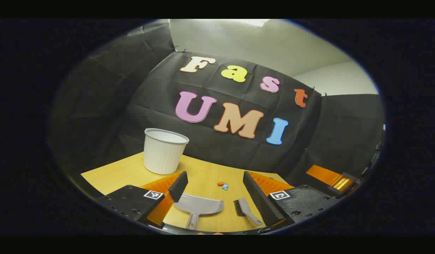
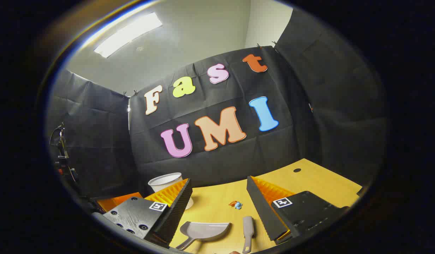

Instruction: Pick up the small broom and dustpan from the desktop, sweep the trash into the dustpan with the broom, and then empty the trash into the garbage bin.

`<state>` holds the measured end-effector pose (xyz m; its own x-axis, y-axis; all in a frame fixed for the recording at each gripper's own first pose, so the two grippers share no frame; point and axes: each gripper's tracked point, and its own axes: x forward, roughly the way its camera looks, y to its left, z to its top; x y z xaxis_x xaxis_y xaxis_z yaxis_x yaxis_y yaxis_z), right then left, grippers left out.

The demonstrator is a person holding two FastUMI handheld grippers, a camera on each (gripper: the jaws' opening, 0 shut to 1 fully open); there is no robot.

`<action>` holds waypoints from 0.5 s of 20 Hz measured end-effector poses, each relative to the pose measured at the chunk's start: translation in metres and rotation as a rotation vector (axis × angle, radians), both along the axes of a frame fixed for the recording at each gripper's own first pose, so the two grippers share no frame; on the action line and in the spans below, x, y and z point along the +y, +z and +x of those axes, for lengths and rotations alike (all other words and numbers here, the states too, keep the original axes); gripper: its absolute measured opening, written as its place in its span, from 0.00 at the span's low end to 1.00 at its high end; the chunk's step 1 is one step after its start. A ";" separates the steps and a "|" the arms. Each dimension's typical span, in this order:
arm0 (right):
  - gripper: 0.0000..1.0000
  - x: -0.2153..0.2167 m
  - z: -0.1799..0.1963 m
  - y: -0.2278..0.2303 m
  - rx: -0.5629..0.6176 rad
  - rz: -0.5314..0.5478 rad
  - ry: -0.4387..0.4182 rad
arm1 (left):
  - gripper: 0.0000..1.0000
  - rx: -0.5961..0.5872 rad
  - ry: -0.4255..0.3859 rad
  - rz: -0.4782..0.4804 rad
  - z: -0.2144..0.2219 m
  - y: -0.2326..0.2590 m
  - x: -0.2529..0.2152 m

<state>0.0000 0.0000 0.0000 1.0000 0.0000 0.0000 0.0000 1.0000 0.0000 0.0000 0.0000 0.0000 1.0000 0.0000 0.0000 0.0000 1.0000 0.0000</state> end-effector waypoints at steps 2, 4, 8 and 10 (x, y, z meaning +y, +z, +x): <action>0.92 0.006 0.002 -0.002 0.012 -0.002 0.011 | 0.93 -0.004 -0.012 0.007 0.000 0.002 -0.003; 0.92 0.005 -0.001 0.000 0.005 -0.002 0.007 | 0.93 -0.005 -0.028 0.015 0.001 0.003 -0.006; 0.92 0.001 -0.007 0.001 -0.006 0.009 -0.024 | 0.94 0.007 -0.070 0.016 0.000 0.000 -0.013; 0.92 0.007 -0.010 0.000 -0.005 0.022 -0.018 | 0.93 0.006 -0.083 0.020 -0.001 0.001 -0.014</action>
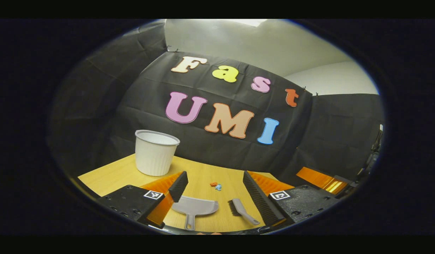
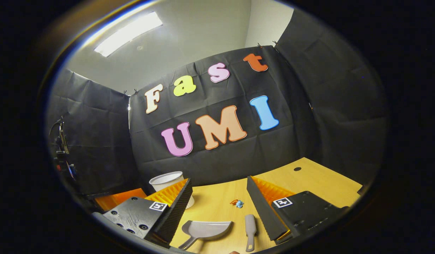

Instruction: Pick up the small broom and dustpan from the desktop, sweep the trash into the dustpan with the broom, and then empty the trash into the garbage bin.

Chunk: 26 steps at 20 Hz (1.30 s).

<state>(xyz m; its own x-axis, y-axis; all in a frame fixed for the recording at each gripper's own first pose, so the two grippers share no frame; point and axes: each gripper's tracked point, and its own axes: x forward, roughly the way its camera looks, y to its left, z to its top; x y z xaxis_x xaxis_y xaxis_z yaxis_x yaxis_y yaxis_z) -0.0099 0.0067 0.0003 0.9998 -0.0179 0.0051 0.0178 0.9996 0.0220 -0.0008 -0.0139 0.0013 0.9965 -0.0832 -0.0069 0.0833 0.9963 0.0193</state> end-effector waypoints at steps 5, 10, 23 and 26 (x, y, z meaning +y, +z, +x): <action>0.91 0.007 -0.004 -0.010 0.016 0.001 -0.003 | 0.93 0.010 -0.008 0.002 -0.004 -0.004 0.005; 0.91 0.012 -0.007 -0.014 0.016 0.008 -0.004 | 0.93 0.034 -0.001 -0.024 -0.006 -0.010 0.011; 0.91 0.010 -0.005 -0.020 0.034 0.019 -0.016 | 0.93 0.060 0.006 -0.036 -0.005 -0.015 0.014; 0.91 0.011 -0.005 -0.023 0.044 0.019 -0.012 | 0.93 0.079 0.005 -0.032 -0.006 -0.020 0.015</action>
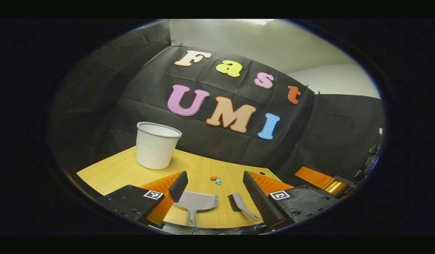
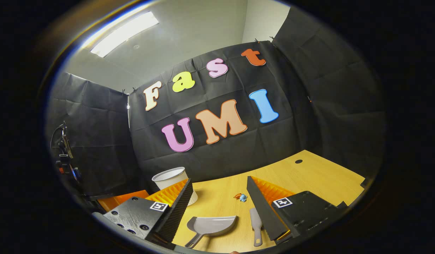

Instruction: Pick up the small broom and dustpan from the desktop, sweep the trash into the dustpan with the broom, and then empty the trash into the garbage bin.

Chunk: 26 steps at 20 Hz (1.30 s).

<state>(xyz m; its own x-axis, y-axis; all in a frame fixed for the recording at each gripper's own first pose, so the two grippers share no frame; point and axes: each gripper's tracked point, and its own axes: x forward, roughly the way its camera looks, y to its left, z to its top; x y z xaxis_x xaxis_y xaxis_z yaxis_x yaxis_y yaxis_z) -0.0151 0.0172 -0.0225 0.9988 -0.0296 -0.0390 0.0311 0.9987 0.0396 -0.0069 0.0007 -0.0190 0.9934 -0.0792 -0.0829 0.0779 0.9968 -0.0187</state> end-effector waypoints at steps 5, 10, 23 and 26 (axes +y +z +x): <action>0.91 -0.010 0.003 -0.008 0.030 -0.015 -0.009 | 0.93 0.080 -0.002 0.026 0.004 -0.025 0.001; 0.91 -0.036 0.014 -0.036 0.131 -0.014 -0.046 | 0.94 0.246 -0.016 0.103 0.010 -0.087 0.006; 0.91 -0.108 0.028 -0.274 0.892 -0.095 -0.091 | 0.97 0.825 0.081 0.113 0.005 -0.249 0.059; 0.91 -0.118 0.030 -0.291 0.979 -0.123 -0.089 | 0.96 0.904 0.103 0.144 0.004 -0.263 0.069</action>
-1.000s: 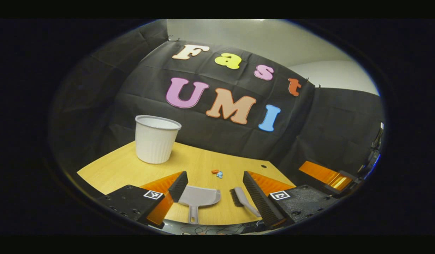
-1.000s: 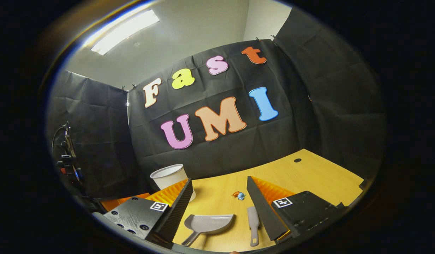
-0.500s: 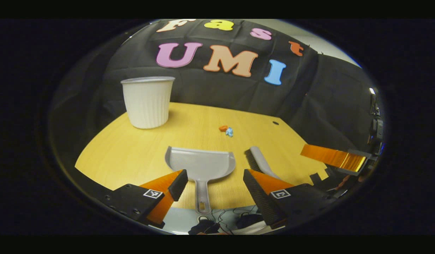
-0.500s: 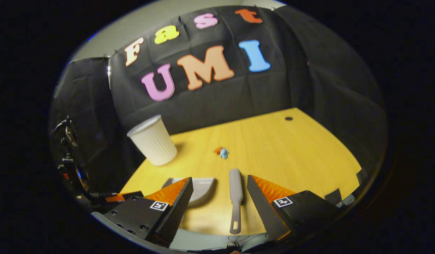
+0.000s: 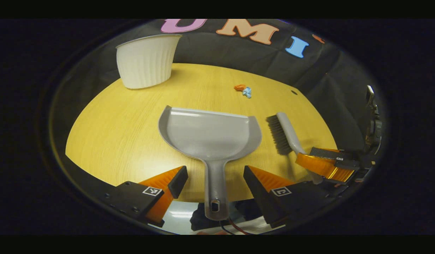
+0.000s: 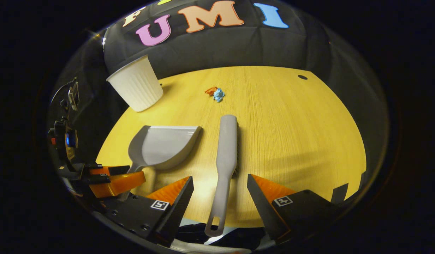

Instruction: Pick up the small broom and dustpan from the desktop, sweep the trash into the dustpan with the broom, and then empty the trash into the garbage bin.

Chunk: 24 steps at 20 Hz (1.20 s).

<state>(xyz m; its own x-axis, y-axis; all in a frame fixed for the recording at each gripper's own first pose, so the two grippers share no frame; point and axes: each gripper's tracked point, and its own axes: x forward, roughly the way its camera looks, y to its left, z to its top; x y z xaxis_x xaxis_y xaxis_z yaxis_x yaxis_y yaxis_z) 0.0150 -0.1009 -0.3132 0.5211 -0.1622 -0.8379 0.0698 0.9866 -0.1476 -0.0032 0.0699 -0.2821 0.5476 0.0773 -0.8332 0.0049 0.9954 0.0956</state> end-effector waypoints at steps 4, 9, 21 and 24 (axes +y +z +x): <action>0.82 -0.010 0.008 -0.030 0.106 -0.009 -0.002 | 0.96 0.063 -0.016 0.060 0.009 -0.014 0.011; 0.58 -0.024 0.000 -0.056 0.217 -0.052 -0.004 | 0.85 0.183 -0.023 0.094 0.009 -0.045 0.014; 0.22 -0.025 0.015 -0.032 0.159 0.039 0.004 | 0.31 0.194 -0.092 0.118 0.012 -0.028 0.018; 0.22 -0.026 0.026 0.010 0.075 0.065 -0.002 | 0.29 0.168 -0.137 0.110 0.020 0.001 0.015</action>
<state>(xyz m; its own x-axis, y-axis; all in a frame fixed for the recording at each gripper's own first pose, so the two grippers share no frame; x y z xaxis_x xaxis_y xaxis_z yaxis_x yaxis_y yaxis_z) 0.0412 -0.1265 -0.3037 0.4566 -0.1073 -0.8832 0.0632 0.9941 -0.0881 0.0170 0.0848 -0.2808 0.4138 0.1076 -0.9040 0.1638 0.9680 0.1903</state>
